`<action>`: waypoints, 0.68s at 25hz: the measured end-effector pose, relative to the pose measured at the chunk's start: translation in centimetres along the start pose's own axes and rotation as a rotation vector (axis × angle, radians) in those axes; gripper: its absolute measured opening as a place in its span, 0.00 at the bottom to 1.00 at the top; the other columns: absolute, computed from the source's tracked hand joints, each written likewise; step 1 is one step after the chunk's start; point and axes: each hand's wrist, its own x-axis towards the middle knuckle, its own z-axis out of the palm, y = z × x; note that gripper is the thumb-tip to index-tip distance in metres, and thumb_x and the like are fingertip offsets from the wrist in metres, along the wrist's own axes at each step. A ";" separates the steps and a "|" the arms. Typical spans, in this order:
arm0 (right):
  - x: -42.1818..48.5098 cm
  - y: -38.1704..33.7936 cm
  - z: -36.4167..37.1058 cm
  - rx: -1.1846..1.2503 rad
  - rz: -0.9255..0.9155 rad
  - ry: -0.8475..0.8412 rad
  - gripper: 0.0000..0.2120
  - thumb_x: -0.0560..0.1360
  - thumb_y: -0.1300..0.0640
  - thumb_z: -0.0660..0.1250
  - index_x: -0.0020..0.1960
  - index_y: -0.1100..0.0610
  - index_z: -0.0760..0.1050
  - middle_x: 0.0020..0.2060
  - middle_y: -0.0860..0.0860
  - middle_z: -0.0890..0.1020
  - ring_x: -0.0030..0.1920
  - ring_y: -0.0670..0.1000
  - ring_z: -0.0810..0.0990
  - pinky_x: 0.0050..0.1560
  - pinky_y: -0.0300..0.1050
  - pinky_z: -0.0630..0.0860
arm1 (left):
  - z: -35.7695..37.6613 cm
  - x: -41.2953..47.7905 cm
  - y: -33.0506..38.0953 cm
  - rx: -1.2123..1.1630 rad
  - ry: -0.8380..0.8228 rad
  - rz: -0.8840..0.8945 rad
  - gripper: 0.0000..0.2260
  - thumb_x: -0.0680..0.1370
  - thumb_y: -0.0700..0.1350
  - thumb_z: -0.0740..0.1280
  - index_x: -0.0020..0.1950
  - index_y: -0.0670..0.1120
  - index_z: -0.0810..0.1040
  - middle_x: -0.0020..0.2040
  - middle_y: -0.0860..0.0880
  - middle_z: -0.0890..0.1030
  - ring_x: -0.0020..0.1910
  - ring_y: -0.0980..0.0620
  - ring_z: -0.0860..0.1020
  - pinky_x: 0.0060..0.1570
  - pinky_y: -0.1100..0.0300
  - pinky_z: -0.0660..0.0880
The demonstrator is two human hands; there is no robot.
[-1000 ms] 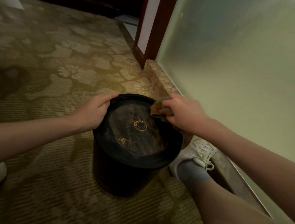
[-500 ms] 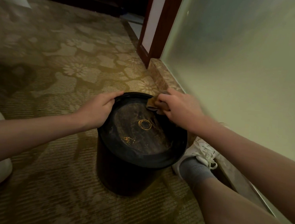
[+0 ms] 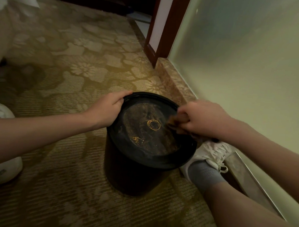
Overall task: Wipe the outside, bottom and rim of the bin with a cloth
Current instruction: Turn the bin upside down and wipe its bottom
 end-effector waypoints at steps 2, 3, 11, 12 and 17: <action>2.1 0.1 2.2 -0.005 0.008 0.188 0.06 0.76 0.49 0.64 0.47 0.51 0.73 0.43 0.49 0.73 0.44 0.59 0.80 0.37 0.48 0.73 | -0.1 0.0 0.0 0.001 -0.013 0.004 0.18 0.83 0.41 0.53 0.73 0.50 0.69 0.72 0.49 0.70 0.72 0.50 0.66 0.71 0.54 0.63; 2.8 0.3 2.9 0.007 0.013 0.247 0.06 0.77 0.49 0.64 0.48 0.51 0.72 0.43 0.50 0.71 0.43 0.60 0.79 0.37 0.50 0.74 | -0.1 0.0 -0.1 0.009 -0.013 0.012 0.18 0.83 0.40 0.53 0.73 0.50 0.69 0.72 0.48 0.70 0.72 0.50 0.66 0.72 0.54 0.62; -3.5 -0.2 0.3 0.293 -0.179 -0.214 0.09 0.67 0.42 0.69 0.38 0.45 0.71 0.33 0.43 0.78 0.36 0.42 0.76 0.38 0.46 0.75 | 0.3 0.0 -0.1 0.010 0.014 -0.003 0.18 0.83 0.40 0.52 0.73 0.49 0.69 0.73 0.49 0.69 0.73 0.50 0.64 0.70 0.59 0.60; -3.6 -0.2 0.7 0.316 -0.176 -0.174 0.08 0.67 0.42 0.69 0.39 0.44 0.72 0.33 0.43 0.78 0.37 0.42 0.77 0.39 0.47 0.76 | 0.3 0.0 -0.2 -0.007 0.008 -0.004 0.18 0.83 0.40 0.52 0.73 0.49 0.69 0.73 0.49 0.69 0.74 0.50 0.64 0.70 0.61 0.59; -1.2 1.9 1.9 0.183 -0.054 0.083 0.05 0.75 0.46 0.67 0.48 0.45 0.75 0.41 0.45 0.79 0.44 0.51 0.79 0.40 0.47 0.76 | 0.1 0.1 0.1 0.022 -0.013 0.009 0.19 0.84 0.40 0.52 0.73 0.49 0.68 0.73 0.50 0.69 0.73 0.51 0.64 0.72 0.57 0.61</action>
